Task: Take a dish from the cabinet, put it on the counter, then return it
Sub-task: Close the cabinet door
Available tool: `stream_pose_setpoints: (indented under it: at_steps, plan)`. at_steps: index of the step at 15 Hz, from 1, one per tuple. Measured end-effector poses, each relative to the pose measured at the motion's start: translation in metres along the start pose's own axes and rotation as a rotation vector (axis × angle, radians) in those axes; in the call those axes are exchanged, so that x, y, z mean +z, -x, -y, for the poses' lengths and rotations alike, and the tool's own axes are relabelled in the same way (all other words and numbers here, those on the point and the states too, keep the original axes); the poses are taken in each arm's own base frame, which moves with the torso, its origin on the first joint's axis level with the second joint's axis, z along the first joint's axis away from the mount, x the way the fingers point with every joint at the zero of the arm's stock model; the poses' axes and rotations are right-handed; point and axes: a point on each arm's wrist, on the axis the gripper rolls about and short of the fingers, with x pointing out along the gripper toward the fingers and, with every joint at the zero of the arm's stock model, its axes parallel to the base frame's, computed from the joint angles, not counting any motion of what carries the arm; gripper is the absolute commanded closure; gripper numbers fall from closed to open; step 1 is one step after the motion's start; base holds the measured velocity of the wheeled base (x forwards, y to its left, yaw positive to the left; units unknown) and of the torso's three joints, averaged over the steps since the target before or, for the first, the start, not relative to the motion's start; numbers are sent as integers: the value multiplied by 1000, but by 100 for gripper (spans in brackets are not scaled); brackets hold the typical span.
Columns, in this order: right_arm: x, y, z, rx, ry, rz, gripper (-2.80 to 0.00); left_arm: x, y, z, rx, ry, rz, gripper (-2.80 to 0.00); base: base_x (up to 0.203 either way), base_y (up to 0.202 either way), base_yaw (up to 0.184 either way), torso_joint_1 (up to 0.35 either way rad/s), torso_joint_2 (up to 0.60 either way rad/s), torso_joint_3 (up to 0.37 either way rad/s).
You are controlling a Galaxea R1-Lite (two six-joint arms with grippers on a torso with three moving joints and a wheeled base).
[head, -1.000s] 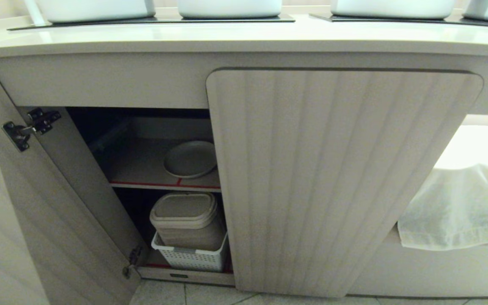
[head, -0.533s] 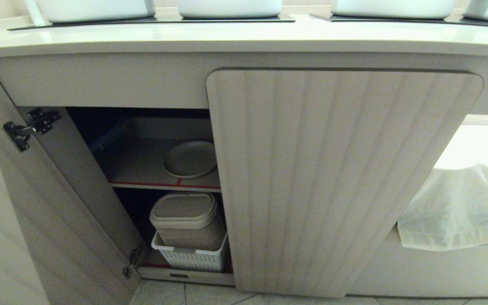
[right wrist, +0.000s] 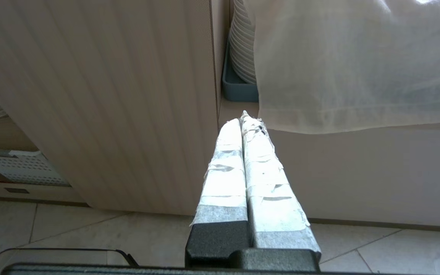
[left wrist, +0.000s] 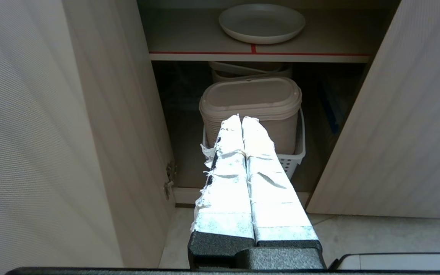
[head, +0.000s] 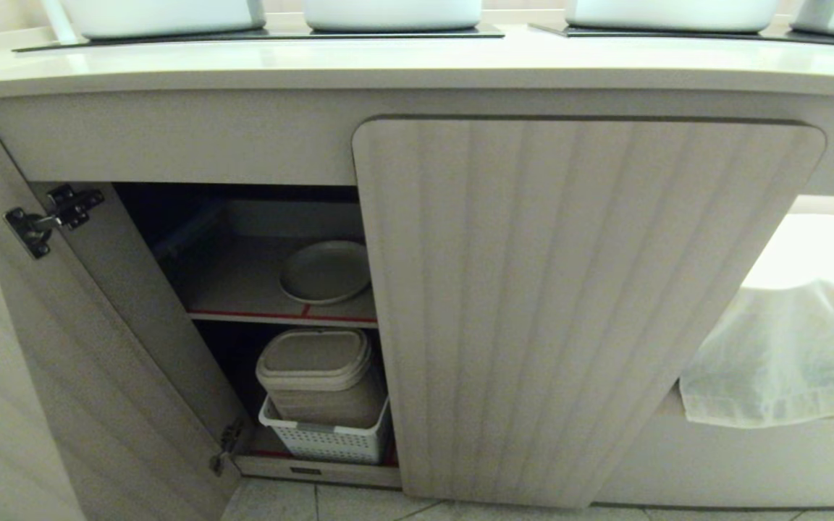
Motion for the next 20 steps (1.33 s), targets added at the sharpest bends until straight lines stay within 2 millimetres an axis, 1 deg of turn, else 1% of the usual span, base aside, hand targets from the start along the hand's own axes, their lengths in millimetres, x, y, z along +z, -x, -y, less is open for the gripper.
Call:
stream_pose_setpoints:
  at_steps: [20]
  plan:
    - [0,0,0,0,0,0,0,0,0,0,0,1,0,0,-189,0,-1,3,2,2]
